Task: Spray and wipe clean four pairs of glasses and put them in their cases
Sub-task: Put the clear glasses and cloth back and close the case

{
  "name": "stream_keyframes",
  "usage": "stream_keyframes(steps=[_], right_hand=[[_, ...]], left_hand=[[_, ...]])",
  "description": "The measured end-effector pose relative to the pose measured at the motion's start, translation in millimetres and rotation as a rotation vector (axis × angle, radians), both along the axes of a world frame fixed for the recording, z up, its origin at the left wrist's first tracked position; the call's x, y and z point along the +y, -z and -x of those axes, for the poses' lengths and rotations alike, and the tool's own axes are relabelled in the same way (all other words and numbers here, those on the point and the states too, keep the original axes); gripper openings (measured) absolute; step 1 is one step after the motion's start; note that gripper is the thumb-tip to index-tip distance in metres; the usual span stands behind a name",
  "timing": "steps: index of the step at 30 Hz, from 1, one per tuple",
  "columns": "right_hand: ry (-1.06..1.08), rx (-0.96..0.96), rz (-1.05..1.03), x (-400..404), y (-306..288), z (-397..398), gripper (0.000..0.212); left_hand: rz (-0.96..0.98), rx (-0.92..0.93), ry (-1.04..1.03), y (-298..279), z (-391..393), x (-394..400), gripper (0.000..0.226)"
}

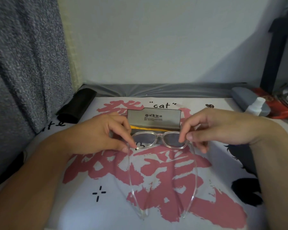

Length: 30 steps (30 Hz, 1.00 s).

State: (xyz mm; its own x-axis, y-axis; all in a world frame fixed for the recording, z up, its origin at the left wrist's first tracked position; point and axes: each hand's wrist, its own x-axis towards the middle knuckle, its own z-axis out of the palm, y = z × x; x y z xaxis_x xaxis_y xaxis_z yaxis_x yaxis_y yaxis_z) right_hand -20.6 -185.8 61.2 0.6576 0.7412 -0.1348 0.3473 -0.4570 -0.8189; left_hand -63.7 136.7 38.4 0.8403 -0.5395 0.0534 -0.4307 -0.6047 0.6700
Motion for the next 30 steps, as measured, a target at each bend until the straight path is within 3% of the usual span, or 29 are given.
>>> stream_keyframes(steps=[5,10,14,17,19,25,30], right_hand=[[0.067,0.031,-0.042,3.9,3.3,-0.1,0.013],[0.038,0.051,-0.102,-1.9,4.6,-4.0,0.020],[0.029,0.096,-0.443,-3.6,2.4,-6.7,0.014],[0.269,0.081,-0.772,15.1,7.4,-11.0,0.023],[0.383,-0.023,-0.840,30.1,13.7,-13.3,0.021],[0.523,-0.363,-0.760,44.6,21.4,-11.3,0.033],[0.390,-0.568,-0.296,52.0,28.0,-5.5,0.028]], left_hand=[[0.127,0.055,-0.007,-0.7,-0.3,3.8,0.018],[0.265,0.033,0.019,0.8,-2.3,8.1,0.024],[0.657,-0.047,-0.144,2.3,-8.4,5.8,0.030],[0.856,-0.085,-0.310,6.3,-14.9,-5.4,0.016],[0.885,-0.108,-0.432,10.5,-17.5,-13.8,0.011],[0.926,-0.140,-0.562,15.1,-20.4,-24.2,0.026],[0.947,-0.087,-0.500,12.7,-16.5,-25.2,0.014]])
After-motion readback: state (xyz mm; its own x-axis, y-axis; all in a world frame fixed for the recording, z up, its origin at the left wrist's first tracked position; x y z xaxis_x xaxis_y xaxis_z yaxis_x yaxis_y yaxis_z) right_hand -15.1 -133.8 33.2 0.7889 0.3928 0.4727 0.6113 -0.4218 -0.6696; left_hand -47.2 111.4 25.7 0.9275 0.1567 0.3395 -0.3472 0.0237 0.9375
